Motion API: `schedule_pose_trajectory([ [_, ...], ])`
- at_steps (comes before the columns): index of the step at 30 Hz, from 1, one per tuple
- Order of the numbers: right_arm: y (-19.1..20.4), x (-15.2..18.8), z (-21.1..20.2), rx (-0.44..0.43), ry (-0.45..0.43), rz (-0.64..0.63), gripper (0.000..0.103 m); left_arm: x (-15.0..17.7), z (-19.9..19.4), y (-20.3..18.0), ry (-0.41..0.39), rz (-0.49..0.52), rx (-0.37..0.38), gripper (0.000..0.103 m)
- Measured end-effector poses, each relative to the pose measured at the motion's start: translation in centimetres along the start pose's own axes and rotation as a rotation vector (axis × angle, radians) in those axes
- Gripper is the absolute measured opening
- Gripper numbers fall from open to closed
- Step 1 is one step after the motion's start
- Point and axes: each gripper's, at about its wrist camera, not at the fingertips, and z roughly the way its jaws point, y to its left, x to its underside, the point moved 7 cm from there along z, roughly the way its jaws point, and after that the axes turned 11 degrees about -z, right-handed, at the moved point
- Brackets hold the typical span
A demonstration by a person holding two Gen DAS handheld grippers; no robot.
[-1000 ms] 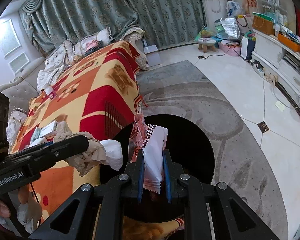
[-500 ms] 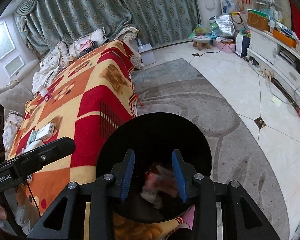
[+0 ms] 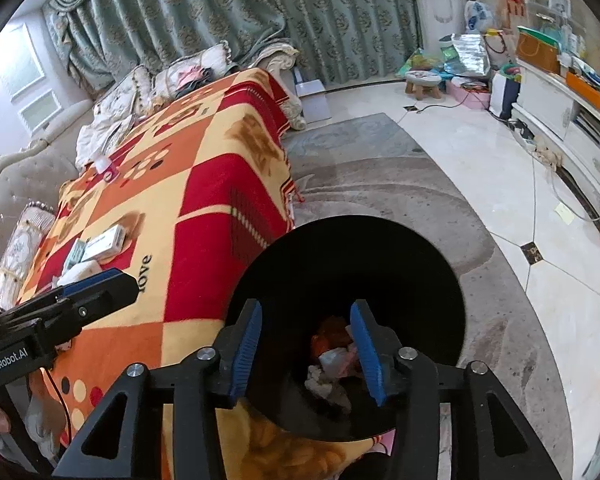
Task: Collect trash
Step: 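Move both open grippers back over the remaining trash on the bed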
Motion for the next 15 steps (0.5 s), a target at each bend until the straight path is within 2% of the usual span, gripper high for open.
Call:
schedule_pose_trajectory([
  [3, 1.2, -0.2, 0.1, -0.013, -0.002, -0.016, 0.057, 0.3, -1.0, 1.2, -0.013, -0.009, -0.019, 0.046],
  [15, 8.9, -0.9, 1.9, -0.111, 0.018, -0.105, 0.06, 1.3, -6.8, 8.6, -0.073, -0.079, -0.125, 0.046],
])
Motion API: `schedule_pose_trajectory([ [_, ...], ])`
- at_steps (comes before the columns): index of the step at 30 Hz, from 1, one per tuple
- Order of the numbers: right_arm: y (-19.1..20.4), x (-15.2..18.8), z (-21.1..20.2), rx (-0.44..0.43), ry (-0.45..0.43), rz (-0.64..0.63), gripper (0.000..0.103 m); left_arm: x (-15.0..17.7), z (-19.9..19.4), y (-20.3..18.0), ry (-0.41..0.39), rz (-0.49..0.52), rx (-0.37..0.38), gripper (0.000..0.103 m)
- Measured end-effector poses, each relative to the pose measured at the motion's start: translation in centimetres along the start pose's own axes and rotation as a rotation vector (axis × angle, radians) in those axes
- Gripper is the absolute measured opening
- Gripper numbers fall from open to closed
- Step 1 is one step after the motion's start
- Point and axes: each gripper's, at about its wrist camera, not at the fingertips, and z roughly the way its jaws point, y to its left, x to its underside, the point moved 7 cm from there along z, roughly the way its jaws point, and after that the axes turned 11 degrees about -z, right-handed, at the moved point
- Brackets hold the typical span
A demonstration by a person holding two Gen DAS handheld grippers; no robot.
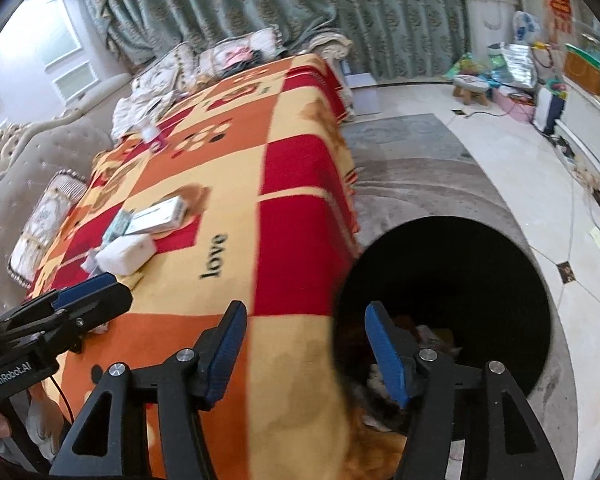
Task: Collect trash
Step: 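Move both open grippers back over the remaining trash on the bed, then grasp the white foam block with the right gripper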
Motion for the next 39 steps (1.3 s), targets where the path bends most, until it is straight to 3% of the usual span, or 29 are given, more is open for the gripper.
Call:
schedule_pose_trajectory([
  [18, 13.7, -1.2, 5.6, -0.177, 0.076, -0.195, 0.065, 1.9, -6.5, 16.1, -0.055, -0.205, -0.191, 0.046],
  [25, 17.2, -3.3, 7.4, -0.21, 0.071, -0.252, 0.069, 1.2, -6.4, 18.3, -0.052, -0.271, -0.186, 0.046],
  [31, 19.2, -6.1, 9.6, -0.214, 0.07, -0.309, 0.078, 0.1, -5.0, 19.0, -0.028, -0.312, -0.173, 0.046],
  [39, 20.9, -8.4, 12.7, -0.224, 0.101, -0.26, 0.086, -0.7, -3.1, 19.4, 0.007, -0.35, -0.162, 0.047],
])
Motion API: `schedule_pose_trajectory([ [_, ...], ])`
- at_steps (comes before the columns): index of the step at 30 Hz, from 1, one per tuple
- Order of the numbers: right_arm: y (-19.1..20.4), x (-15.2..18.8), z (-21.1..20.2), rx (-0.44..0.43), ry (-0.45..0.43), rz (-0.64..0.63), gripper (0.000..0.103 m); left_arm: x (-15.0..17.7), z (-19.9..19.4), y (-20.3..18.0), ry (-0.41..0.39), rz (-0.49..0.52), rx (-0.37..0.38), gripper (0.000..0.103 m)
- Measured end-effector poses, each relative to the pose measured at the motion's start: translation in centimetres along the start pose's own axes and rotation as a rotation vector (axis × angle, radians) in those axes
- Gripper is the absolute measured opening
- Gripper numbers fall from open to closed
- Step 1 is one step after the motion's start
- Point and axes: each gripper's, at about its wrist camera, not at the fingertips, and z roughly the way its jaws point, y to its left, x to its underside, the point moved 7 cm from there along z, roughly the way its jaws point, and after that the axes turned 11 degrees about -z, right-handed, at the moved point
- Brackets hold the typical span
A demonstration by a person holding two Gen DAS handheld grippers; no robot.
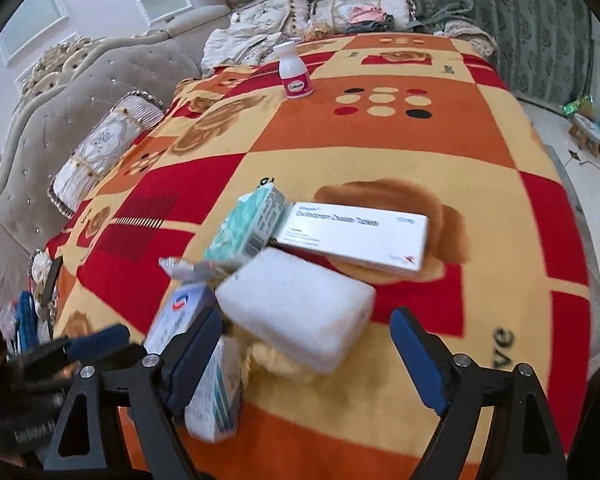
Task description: Collect trash
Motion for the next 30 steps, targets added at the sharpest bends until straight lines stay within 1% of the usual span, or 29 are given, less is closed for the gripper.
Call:
schedule_pose_trajectory([
  [3, 0.7, -0.6, 1.5, -0.008, 0.022, 0.007, 0.087, 0.2, 0.5, -0.3, 0.009, 0.022, -0.009, 0.047],
  [4, 0.9, -0.7, 2.0, -0.004, 0.033, 0.005, 0.09, 0.1, 0.6, -0.3, 0.013, 0.023, -0.01, 0.047],
  [5, 1.1, -0.8, 2.4, 0.009, 0.042, 0.0, 0.095, 0.2, 0.8, -0.3, 0.018, 0.024, -0.01, 0.047],
  [6, 1.1, -1.0, 2.9, 0.026, 0.05, -0.008, 0.096, 0.2, 0.9, -0.2, 0.02, 0.024, -0.009, 0.047],
  [8, 0.9, -1.1, 3.2, 0.048, 0.059, -0.011, 0.096, 0.1, 1.1, -0.2, 0.022, 0.021, -0.011, 0.047],
  [11, 0.1, -1.2, 3.5, 0.042, 0.069, 0.008, 0.096, 0.1, 1.7, -0.3, 0.033, 0.014, 0.004, 0.047],
  [12, -0.1, -1.1, 3.5, 0.037, 0.071, 0.015, 0.092, 0.1, 1.9, -0.3, 0.037, 0.013, 0.009, 0.047],
  [13, -0.3, -1.2, 3.5, 0.033, 0.065, 0.019, 0.091, 0.1, 2.0, -0.3, 0.037, 0.012, 0.01, 0.047],
  [15, -0.7, -1.0, 2.8, 0.01, 0.031, 0.036, 0.087, 0.1, 2.0, -0.3, 0.032, 0.01, 0.017, 0.047],
  [17, -0.7, -0.9, 2.0, -0.005, 0.009, 0.039, 0.085, 0.1, 1.9, -0.2, 0.032, 0.009, 0.024, 0.046],
  [18, -0.7, -0.7, 1.5, -0.004, -0.004, 0.031, 0.085, 0.1, 1.8, -0.1, 0.029, 0.008, 0.026, 0.041],
  [19, -0.7, -0.6, 0.9, 0.001, -0.014, 0.021, 0.085, 0.0, 1.6, -0.1, 0.025, 0.01, 0.026, 0.033],
  [20, -0.6, -0.5, 0.5, 0.002, -0.021, 0.015, 0.085, 0.0, 1.4, -0.1, 0.018, 0.011, 0.028, 0.029],
  [21, -0.6, -0.3, 0.0, -0.001, -0.028, 0.01, 0.085, -0.1, 1.1, 0.0, 0.012, 0.011, 0.03, 0.022],
  [24, -1.2, 0.1, -1.5, -0.004, -0.055, 0.031, 0.085, -0.3, 0.4, -0.1, 0.001, 0.024, 0.043, 0.021],
  [26, -1.7, 0.5, -2.3, -0.012, -0.068, 0.057, 0.085, -0.2, 0.4, 0.1, 0.009, 0.027, 0.033, 0.021],
  [29, -2.1, 1.2, -2.9, -0.006, -0.064, 0.063, 0.086, -0.2, 0.7, 0.4, 0.033, -0.013, 0.042, 0.023],
  [30, -2.1, 1.4, -3.0, -0.004, -0.063, 0.06, 0.086, -0.1, 0.8, 0.5, 0.046, -0.023, 0.049, 0.027],
])
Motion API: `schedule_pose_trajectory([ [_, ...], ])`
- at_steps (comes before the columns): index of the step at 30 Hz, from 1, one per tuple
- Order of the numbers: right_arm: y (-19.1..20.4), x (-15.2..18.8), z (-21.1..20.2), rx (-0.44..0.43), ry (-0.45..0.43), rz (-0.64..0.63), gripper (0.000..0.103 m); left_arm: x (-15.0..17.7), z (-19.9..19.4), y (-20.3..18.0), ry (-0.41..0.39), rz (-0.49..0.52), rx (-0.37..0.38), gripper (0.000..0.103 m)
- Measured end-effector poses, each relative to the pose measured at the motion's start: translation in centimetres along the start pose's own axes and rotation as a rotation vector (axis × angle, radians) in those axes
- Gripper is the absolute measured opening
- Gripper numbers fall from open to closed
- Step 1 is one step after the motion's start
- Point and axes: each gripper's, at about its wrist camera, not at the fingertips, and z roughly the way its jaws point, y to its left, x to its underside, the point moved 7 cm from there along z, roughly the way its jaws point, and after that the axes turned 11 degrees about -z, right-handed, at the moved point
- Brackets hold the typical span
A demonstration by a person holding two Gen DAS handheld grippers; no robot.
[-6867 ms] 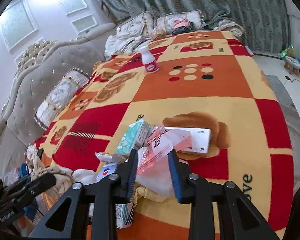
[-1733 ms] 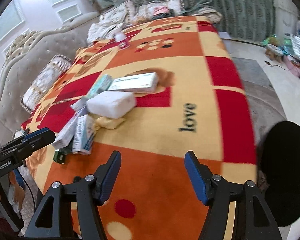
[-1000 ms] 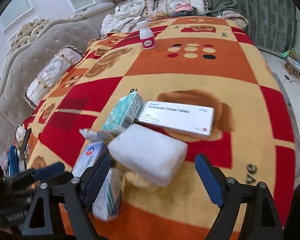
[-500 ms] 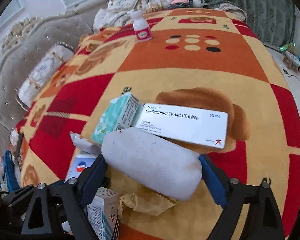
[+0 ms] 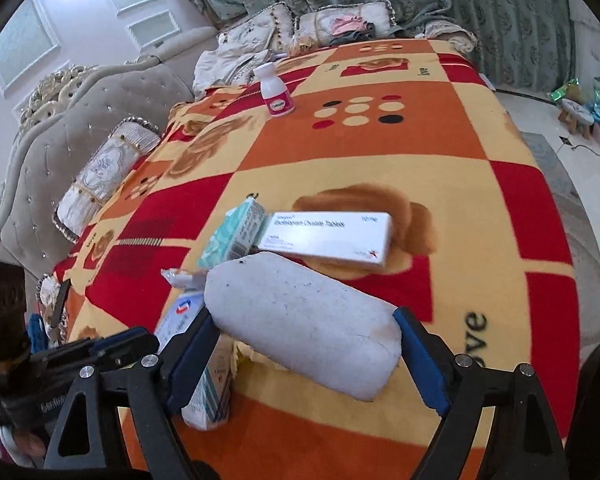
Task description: Collect trash
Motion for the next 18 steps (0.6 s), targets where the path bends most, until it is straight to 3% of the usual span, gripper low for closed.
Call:
schedule_pose_trajectory([
  [3, 0.1, 0.8, -0.7, 0.005, 0.003, -0.012, 0.086, 0.2, -0.6, 0.2, 0.003, -0.018, 0.026, 0.042],
  [9, 0.4, 2.5, -1.5, 0.024, 0.028, -0.06, 0.087, 1.7, -2.7, 1.8, -0.022, 0.024, -0.009, 0.042],
  [18, 0.4, 4.7, -0.8, 0.024, 0.067, -0.057, 0.087, 4.5, -1.9, 3.5, 0.032, 0.093, -0.085, 0.042],
])
